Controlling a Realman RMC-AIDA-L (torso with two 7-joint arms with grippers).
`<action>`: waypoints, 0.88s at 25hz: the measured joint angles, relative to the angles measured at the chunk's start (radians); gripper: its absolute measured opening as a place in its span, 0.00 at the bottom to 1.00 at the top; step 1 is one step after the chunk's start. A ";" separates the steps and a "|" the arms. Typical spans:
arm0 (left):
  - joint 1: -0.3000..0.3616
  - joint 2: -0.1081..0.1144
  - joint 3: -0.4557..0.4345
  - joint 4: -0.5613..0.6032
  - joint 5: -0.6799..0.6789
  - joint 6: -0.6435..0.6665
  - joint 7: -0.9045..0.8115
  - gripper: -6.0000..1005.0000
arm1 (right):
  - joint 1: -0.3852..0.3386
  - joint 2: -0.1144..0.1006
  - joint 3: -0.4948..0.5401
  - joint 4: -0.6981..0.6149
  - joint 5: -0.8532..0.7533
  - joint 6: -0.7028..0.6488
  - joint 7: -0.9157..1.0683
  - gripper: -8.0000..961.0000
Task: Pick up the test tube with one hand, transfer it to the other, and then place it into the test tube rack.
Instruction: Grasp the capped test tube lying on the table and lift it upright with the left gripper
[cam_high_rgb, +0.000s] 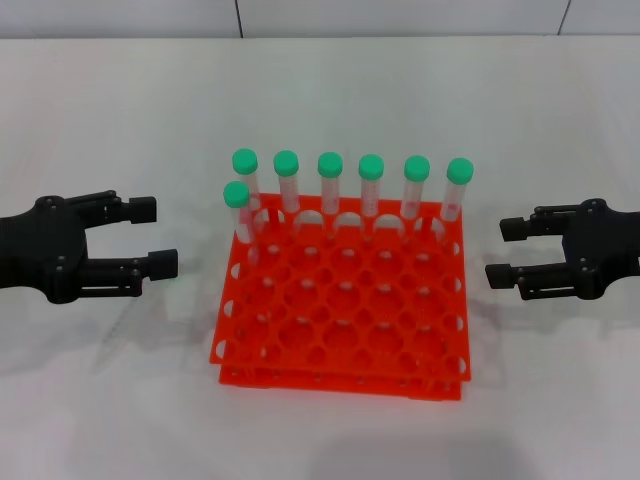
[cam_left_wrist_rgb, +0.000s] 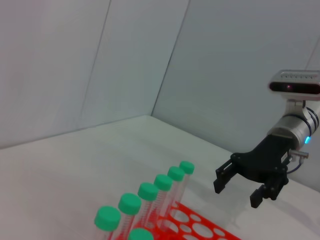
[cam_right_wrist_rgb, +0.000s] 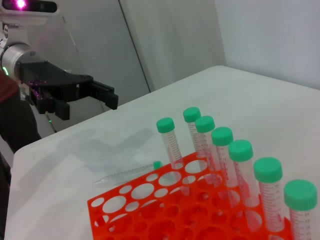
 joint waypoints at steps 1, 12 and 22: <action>0.000 0.000 0.001 0.000 0.002 0.000 0.000 0.87 | 0.000 0.000 0.000 0.000 0.000 0.000 0.000 0.75; 0.049 0.005 -0.001 -0.002 0.002 0.004 0.028 0.87 | -0.003 0.007 0.005 0.003 0.001 0.001 -0.001 0.75; 0.068 0.003 -0.013 -0.002 0.006 0.002 0.028 0.86 | -0.008 0.012 0.005 0.003 0.000 0.001 -0.002 0.74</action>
